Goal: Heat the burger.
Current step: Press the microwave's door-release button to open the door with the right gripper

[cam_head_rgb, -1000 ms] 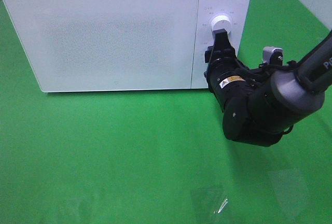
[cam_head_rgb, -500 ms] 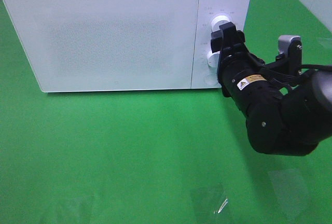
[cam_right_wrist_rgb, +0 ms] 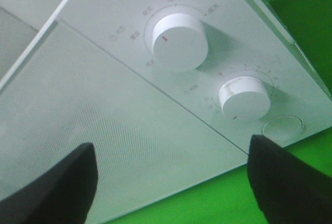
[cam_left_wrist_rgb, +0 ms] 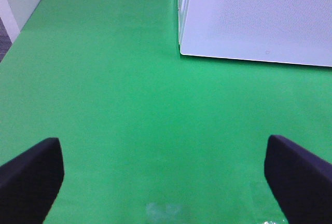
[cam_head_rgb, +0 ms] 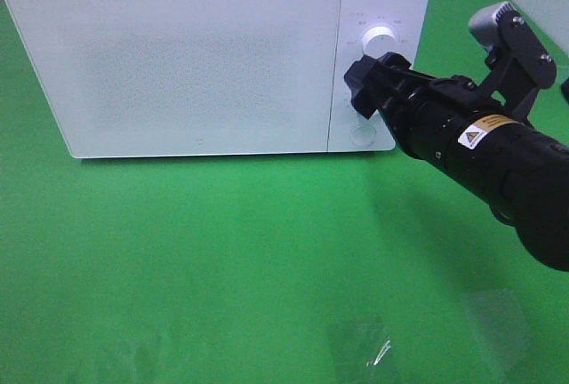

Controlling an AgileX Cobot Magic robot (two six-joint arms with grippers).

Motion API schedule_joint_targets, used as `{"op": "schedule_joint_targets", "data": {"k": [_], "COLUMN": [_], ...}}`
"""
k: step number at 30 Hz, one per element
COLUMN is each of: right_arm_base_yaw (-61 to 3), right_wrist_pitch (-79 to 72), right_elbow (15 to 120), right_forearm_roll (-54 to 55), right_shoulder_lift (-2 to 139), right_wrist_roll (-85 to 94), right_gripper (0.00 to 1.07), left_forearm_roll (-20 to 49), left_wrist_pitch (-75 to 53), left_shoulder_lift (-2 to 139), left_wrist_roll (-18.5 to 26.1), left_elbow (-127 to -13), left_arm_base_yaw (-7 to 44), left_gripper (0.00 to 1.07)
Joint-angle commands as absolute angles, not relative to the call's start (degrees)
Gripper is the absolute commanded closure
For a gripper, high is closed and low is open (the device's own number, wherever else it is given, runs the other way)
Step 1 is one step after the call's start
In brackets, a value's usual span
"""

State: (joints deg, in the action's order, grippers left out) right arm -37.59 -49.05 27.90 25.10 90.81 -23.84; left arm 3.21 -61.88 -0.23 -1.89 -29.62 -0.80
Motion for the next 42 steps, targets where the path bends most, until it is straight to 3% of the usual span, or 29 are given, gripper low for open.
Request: {"op": "schedule_joint_targets", "data": {"k": [1,14,20,28,31,42], "right_arm_base_yaw": [-37.4,-36.4,-32.2,-31.2,-31.2,-31.2], "right_wrist_pitch": [-41.8,-14.7,2.5,20.2,32.1,46.6], "right_elbow": [27.9,28.2,31.5,36.4,38.9,38.4], "right_forearm_roll": [23.7,22.8,13.3,1.9,0.0,0.0], "right_shoulder_lift": [86.9,71.2,65.1,56.2,50.7,38.6], "right_wrist_roll": [-12.0,11.3,9.7,4.3,3.7,2.9], "right_gripper": [0.31,0.31,0.31,0.31,0.31,0.31], "left_forearm_roll": [3.3,3.3,3.3,3.3,3.3,3.3], "left_wrist_pitch": [-61.1,-61.1,-61.1,-61.1,-61.1,-61.1], "left_shoulder_lift": [-1.2,-1.2,-1.2,-1.2,-1.2,-1.2], "left_wrist_roll": [-1.7,-1.7,-1.7,-1.7,-1.7,-1.7], "left_elbow": [-29.7,-29.7,-29.7,-29.7,-29.7,-29.7], "left_arm_base_yaw": [-0.9,-0.9,-0.9,-0.9,-0.9,-0.9], "left_gripper": [0.06,0.06,0.06,0.06,0.06,0.06]}}
